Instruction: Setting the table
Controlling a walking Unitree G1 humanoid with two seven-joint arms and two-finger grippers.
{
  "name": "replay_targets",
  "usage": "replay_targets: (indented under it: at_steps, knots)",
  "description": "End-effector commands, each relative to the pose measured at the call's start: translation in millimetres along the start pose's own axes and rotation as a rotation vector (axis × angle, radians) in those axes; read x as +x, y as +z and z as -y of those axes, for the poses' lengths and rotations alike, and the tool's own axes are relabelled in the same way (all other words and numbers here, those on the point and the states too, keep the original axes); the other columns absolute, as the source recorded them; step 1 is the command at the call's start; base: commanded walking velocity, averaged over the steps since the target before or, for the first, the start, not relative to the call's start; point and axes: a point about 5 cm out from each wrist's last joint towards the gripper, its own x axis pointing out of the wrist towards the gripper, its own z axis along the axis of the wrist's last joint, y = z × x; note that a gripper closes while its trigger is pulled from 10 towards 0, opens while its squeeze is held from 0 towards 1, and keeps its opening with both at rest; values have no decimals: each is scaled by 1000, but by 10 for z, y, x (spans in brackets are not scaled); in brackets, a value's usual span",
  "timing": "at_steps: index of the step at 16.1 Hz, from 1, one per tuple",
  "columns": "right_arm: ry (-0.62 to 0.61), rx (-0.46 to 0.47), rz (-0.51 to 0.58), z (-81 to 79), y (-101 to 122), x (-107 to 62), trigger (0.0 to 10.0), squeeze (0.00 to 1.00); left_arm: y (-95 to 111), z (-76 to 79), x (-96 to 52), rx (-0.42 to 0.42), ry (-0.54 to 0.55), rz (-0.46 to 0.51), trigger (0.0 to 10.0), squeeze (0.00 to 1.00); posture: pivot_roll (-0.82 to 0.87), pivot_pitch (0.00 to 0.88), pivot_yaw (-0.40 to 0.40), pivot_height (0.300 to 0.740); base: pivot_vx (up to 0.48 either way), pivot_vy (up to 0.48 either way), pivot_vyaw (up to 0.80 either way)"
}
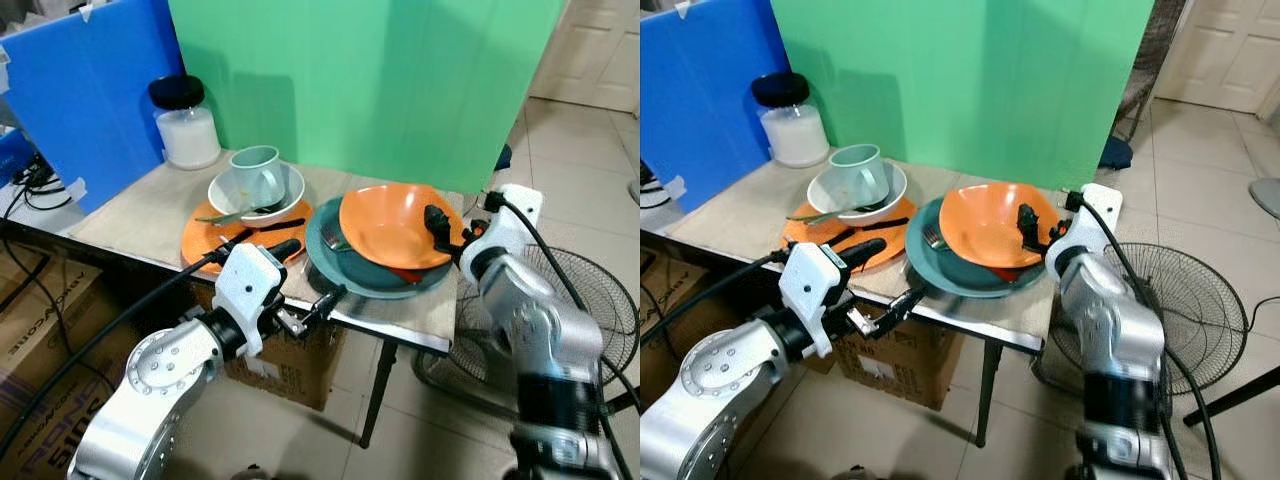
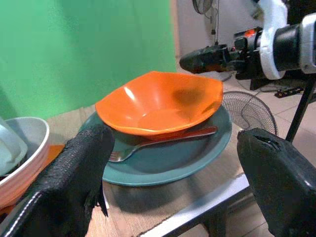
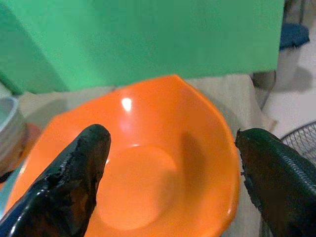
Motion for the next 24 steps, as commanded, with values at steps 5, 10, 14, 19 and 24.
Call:
replay_targets:
  at_steps: [5,10,14,19,24]
  knots:
    - [-83,115,-111,135,-12,125,10000,0,11,-22,-19,20,2,-9,10000,0,86,16,5,740,0,0,0]
    - [-23,255,-175,67,22,139,10000,0,5,-13,-15,23,1,-9,10000,0,81,12,11,740,0,0,0]
    - [25,279,-176,-6,85,119,3020,0,0,-2,-16,30,0,-12,10000,0,81,8,12,740,0,0,0]
    - [27,242,-150,-4,196,99,3608,0,-2,-7,-18,37,6,-14,10000,0,80,11,13,740,0,0,0]
    - [34,204,-185,-20,177,81,0,0,-17,-2,-15,46,9,-22,10000,0,78,15,12,740,0,0,0]
